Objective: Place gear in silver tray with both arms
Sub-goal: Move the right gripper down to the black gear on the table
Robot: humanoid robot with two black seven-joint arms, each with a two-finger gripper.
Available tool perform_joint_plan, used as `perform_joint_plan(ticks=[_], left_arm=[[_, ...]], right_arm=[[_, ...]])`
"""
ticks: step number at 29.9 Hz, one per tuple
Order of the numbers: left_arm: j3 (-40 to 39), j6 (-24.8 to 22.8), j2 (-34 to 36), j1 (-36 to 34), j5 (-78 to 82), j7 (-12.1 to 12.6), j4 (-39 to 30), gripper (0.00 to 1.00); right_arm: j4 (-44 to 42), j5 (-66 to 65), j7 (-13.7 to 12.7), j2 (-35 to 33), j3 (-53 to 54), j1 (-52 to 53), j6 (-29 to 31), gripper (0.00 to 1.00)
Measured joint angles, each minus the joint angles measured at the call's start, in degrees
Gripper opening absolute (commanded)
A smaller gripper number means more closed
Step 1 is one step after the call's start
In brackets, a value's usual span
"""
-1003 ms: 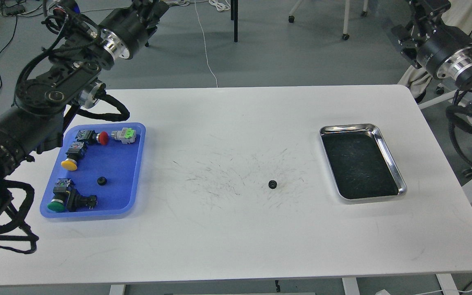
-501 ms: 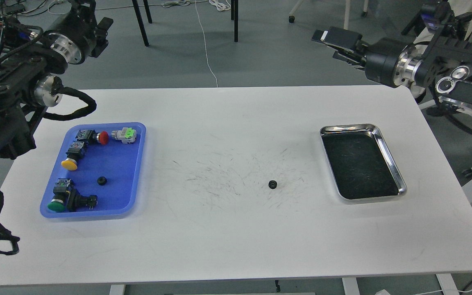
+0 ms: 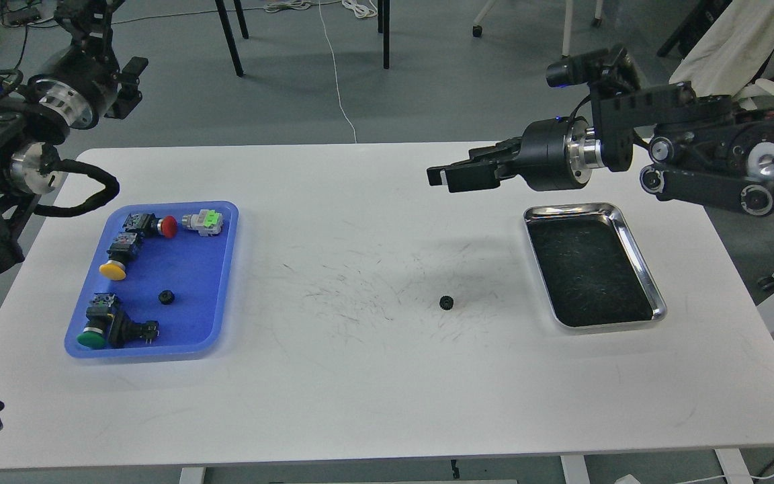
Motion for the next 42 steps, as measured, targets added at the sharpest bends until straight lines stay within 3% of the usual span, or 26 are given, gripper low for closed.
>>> perform_joint_plan(ticks=[10,12,16,19,30,42], left_arm=[[-1.21,-2.67,-0.25,0.85,-5.47,1.00,-0.04,0.89],[-2.04,-2.98,-0.62,1.40,-6.40,3.34,-0.12,0.84],[-5.76,-2.98,-1.26,3.53,-9.42,11.51,-0.13,0.85],[-7.53,-2.75,-1.86,4.85,-10.86,13.29,0.10,0.86],[-8.38,-3.69,-1.56,6.51,-11.90,13.38,0.13,0.88],[-8.60,-3.84,-0.83,6.57,-12.15,13.10,0.15,0.89]], right_arm=[[-0.71,-12.06,0.22,5.49,-6.25,0.22,-0.14,0.97],[-1.42,-12.92,0.21,6.26,-7.09,0.21,-0.18,0.97],[-2.38,-13.51,0.21,7.90,-8.99,0.07,-0.18,0.96],[-2.86,-14.41,0.21,9.72,-10.76,0.05,-0.27,0.95],[-6.99,-16.37,0.20,18.31,-16.71,-1.77,-0.66,0.87],[-11.41,-16.48,0.20,22.41,-19.52,-5.18,-0.74,0.76]])
